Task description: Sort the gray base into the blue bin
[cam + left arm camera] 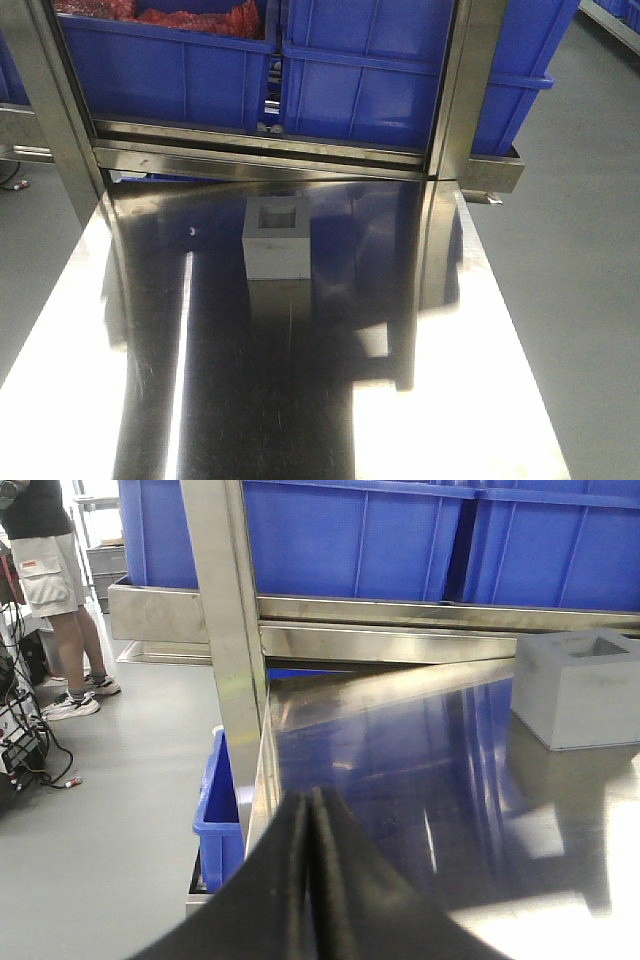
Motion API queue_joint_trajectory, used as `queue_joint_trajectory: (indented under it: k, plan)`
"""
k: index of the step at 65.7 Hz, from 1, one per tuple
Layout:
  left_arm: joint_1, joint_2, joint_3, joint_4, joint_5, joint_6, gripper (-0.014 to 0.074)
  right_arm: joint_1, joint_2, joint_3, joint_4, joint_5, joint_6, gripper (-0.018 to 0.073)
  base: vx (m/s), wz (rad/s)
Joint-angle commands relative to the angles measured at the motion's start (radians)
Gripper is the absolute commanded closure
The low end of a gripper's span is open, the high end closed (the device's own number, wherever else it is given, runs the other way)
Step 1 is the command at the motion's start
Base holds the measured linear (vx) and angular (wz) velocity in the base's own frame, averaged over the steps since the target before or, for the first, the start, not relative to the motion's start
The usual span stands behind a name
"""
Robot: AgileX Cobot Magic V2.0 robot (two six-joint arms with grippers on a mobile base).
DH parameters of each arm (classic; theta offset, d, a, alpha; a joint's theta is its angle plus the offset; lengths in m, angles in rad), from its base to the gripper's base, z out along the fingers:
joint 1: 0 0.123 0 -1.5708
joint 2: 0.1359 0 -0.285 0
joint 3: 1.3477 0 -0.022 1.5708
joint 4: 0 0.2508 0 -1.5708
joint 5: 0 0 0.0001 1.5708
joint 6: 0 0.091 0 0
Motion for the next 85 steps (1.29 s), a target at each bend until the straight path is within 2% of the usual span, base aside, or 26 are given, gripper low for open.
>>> queue_joint_trajectory:
  k: [1,85]
  plan:
    - [0.003,-0.013,-0.02,-0.002,-0.07,-0.005,0.0603,0.0,-0.002,0.0,-0.007,-0.074,-0.007,0.0564,0.0,0.0]
    - [0.003,-0.013,-0.02,-0.002,-0.084,-0.005,0.0604,0.0,-0.002,0.0,-0.007,-0.074,-0.007,0.0564,0.0,0.0]
